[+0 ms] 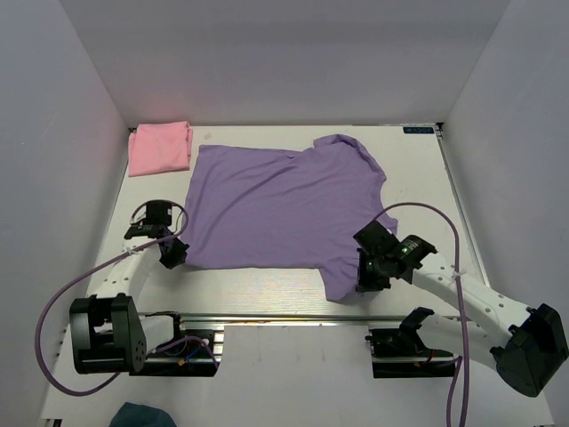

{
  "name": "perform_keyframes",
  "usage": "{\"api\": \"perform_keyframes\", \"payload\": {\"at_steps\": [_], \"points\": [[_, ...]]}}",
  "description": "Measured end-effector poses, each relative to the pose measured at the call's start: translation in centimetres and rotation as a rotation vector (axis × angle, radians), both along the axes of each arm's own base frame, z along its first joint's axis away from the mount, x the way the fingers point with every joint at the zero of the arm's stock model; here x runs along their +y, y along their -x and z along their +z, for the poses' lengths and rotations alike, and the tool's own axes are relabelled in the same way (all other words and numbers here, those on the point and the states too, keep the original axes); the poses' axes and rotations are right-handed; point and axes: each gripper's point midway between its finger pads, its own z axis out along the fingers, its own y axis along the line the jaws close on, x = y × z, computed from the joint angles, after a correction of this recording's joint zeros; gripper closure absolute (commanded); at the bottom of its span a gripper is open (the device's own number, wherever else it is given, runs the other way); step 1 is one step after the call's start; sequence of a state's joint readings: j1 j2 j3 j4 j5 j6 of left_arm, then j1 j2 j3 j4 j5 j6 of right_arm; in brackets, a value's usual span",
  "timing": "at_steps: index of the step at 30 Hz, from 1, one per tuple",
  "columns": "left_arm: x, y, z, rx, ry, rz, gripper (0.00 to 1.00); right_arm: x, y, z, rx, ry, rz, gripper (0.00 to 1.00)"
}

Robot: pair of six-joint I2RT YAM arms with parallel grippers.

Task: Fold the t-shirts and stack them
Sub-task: Grap the side of the flattened tshirt closest away from the robot with both arms

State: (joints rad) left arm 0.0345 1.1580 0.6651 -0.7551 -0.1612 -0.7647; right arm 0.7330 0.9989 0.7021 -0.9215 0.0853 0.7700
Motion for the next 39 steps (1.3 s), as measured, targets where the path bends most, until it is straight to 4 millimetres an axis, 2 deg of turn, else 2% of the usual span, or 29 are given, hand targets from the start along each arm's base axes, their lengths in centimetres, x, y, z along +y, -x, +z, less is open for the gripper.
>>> {"api": "perform_keyframes", "payload": {"at_steps": [6,8,13,17,24,29,35,39], "points": [[-0.8,-2.4,-0.1,-0.053,0.045,-0.021,1.00,1.1,-3.7,-1.1,-0.067,0.017,-0.050,1.00],[-1.1,-3.5,0.2,-0.065,0.060,-0.032,1.00,1.2,-5.5,-1.2,-0.099,0.034,-0.064,1.00],[-1.1,-7.6,1.8,-0.124,0.063,-0.051,1.00,2.0,-11.2,1.7,-0.237,-0.008,-0.139,1.00],[-1.1,-11.3,3.1,-0.181,0.063,-0.065,1.00,1.5,-15.2,3.8,-0.328,-0.033,-0.207,1.00],[-1.0,-16.3,2.4,-0.178,0.060,-0.072,1.00,-0.3,-20.4,5.3,-0.386,-0.004,-0.245,1.00],[-0.6,-19.2,2.8,-0.192,0.040,-0.077,1.00,-0.8,-23.5,6.4,-0.432,0.006,-0.206,1.00],[0.1,-20.9,4.3,-0.235,-0.006,-0.093,1.00,-1.2,-26.8,7.3,-0.471,0.015,-0.142,1.00],[0.3,-21.9,3.9,-0.250,-0.026,-0.128,1.00,-1.4,-28.4,6.8,-0.475,0.029,-0.093,1.00]]}}
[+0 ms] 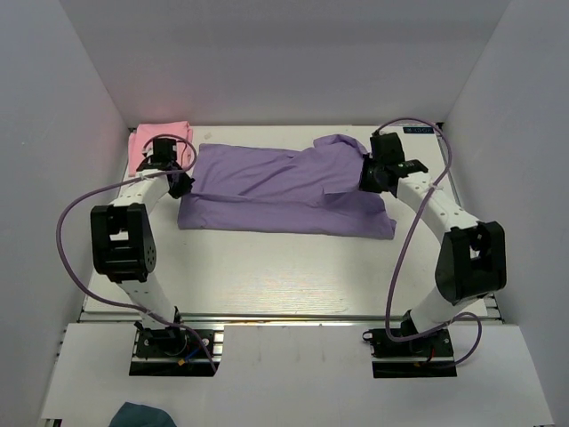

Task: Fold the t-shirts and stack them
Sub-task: Grap the side of the flattened tshirt closest away from the robot with both arms, then fold the flattened tshirt in 1/3 of the way

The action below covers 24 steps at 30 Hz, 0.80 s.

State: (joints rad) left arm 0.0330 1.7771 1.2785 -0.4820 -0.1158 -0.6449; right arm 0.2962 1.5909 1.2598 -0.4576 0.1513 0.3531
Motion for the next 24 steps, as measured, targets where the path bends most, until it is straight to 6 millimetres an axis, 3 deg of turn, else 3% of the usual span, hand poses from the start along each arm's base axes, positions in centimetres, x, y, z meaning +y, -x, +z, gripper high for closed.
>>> {"api": "perform_keyframes", "payload": {"at_steps": [8,12,13,14,15,17,18,19,20,22,24], "points": [[-0.5,-1.5,-2.3,0.003,-0.001,-0.079,1.00,0.4,-2.6,-2.3,0.023,0.029,0.091,1.00],[-0.5,-2.7,-3.1,0.014,-0.001,-0.084,0.98,0.3,-4.2,-3.3,0.040,0.031,0.081,0.91],[-0.5,-2.9,-3.3,0.018,-0.003,-0.083,0.80,0.2,-4.7,-3.5,0.041,0.031,0.071,0.91],[-0.4,-3.1,-3.4,0.023,-0.006,-0.080,0.69,0.2,-5.3,-3.7,0.042,0.029,0.063,0.91],[-0.3,-3.2,-3.5,0.029,-0.009,-0.076,0.41,0.1,-6.0,-3.8,0.041,0.027,0.055,0.85],[-0.1,-3.1,-3.7,0.042,-0.024,-0.073,0.19,0.1,-7.2,-4.2,0.041,0.016,0.028,0.57],[0.1,-2.9,-3.8,0.051,-0.028,-0.063,0.09,0.0,-8.0,-4.3,0.041,0.010,0.014,0.38],[0.2,-2.9,-3.7,0.055,-0.034,-0.063,0.02,0.0,-8.7,-4.4,0.033,0.010,0.010,0.23],[0.3,-2.8,-3.5,0.059,-0.039,-0.055,0.02,0.0,-9.7,-4.7,0.035,0.003,-0.003,0.18],[0.7,-3.1,-2.9,0.056,-0.049,-0.040,0.00,0.1,-11.5,-4.8,0.020,-0.006,-0.008,0.11],[1.1,-3.6,-2.2,0.044,-0.064,-0.030,0.00,0.2,-12.7,-4.7,0.011,-0.022,-0.009,0.11]]}}
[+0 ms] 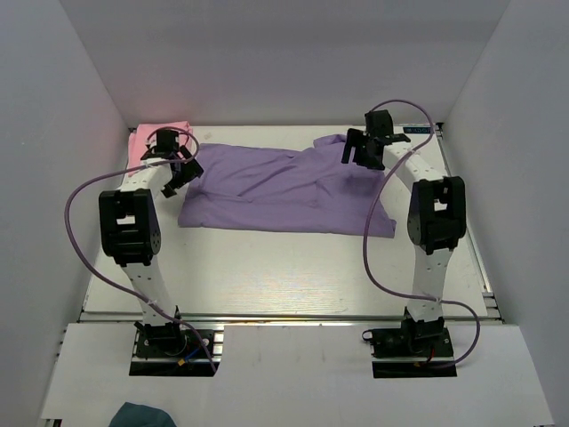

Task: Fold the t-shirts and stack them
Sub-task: Fold the flattened tshirt in 1/3 of the way

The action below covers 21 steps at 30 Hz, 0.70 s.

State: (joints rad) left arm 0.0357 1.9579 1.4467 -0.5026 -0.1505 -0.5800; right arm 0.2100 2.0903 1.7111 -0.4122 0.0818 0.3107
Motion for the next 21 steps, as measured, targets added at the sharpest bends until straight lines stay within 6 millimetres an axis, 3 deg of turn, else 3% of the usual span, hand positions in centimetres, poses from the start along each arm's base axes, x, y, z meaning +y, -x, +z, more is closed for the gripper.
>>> {"api": "perform_keyframes", "payload": {"at_steps": [5,8,10,13,18,21], "points": [[0.4,0.0,1.5,-0.019,-0.023,0.006,0.00,0.3,0.9,0.3,0.003,-0.041,0.028,0.11],[0.2,0.9,2.5,-0.036,-0.024,-0.013,0.00,0.5,4.5,0.1,0.035,-0.075,0.066,0.09],[-0.4,1.9,3.1,-0.043,-0.007,-0.037,0.00,0.4,7.9,-0.4,0.066,-0.091,0.083,0.09],[-1.9,3.0,3.4,-0.063,0.031,-0.099,0.00,0.0,11.3,-1.3,0.105,-0.098,0.092,0.09],[-5.7,5.1,0.7,-0.019,0.122,-0.221,0.00,-0.6,15.9,-4.5,0.189,-0.125,0.082,0.09],[-7.0,6.1,-1.4,0.038,0.151,-0.258,0.00,-1.1,17.4,-6.5,0.246,-0.153,0.063,0.09]]}}
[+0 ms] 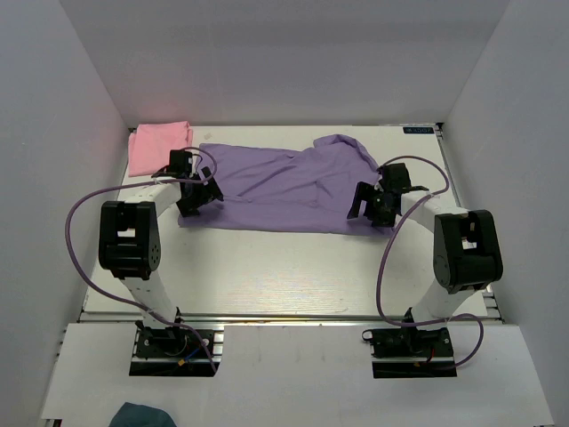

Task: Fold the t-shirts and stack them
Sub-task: Fold the flattened tshirt in 1/3 of the way

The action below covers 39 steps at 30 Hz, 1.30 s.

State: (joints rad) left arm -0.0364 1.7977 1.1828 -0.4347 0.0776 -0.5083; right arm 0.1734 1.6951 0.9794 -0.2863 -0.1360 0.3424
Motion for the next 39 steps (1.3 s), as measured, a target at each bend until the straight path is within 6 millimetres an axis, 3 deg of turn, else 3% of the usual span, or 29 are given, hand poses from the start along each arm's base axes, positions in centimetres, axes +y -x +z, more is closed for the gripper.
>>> {"api": "perform_keyframes", "payload": {"at_steps": [4,12,17,20,25,28,32,35,39], "points": [[-0.2,0.7,-2.0,0.060,-0.002,-0.015,0.00,-0.4,-1.0,0.2,-0.031,-0.036,-0.030,0.09],[0.1,0.9,-2.3,0.037,-0.020,-0.016,0.00,-0.9,-0.7,0.3,-0.077,-0.093,-0.058,0.09],[0.1,2.4,-2.4,0.018,-0.016,-0.009,0.00,-1.6,0.5,0.4,-0.088,-0.097,-0.080,0.09],[0.3,5.6,-2.5,0.058,-0.013,0.018,0.00,-2.3,2.1,0.3,-0.075,-0.084,-0.111,0.09],[0.3,11.9,-2.6,0.136,0.011,0.041,0.00,-3.2,7.1,0.1,-0.016,-0.071,-0.175,0.09],[0.0,14.7,-2.6,0.195,0.028,0.042,0.00,-3.7,10.0,0.1,0.029,-0.059,-0.207,0.09],[0.4,17.3,-2.5,0.283,0.009,0.052,0.00,-4.2,12.3,0.5,0.069,-0.035,-0.203,0.09],[1.1,17.7,-1.8,0.293,-0.027,0.078,0.00,-4.5,11.9,1.5,0.041,-0.008,-0.181,0.09],[2.0,14.8,0.8,0.214,-0.060,0.125,0.00,-4.6,8.4,4.4,-0.050,0.012,-0.146,0.09]]}}
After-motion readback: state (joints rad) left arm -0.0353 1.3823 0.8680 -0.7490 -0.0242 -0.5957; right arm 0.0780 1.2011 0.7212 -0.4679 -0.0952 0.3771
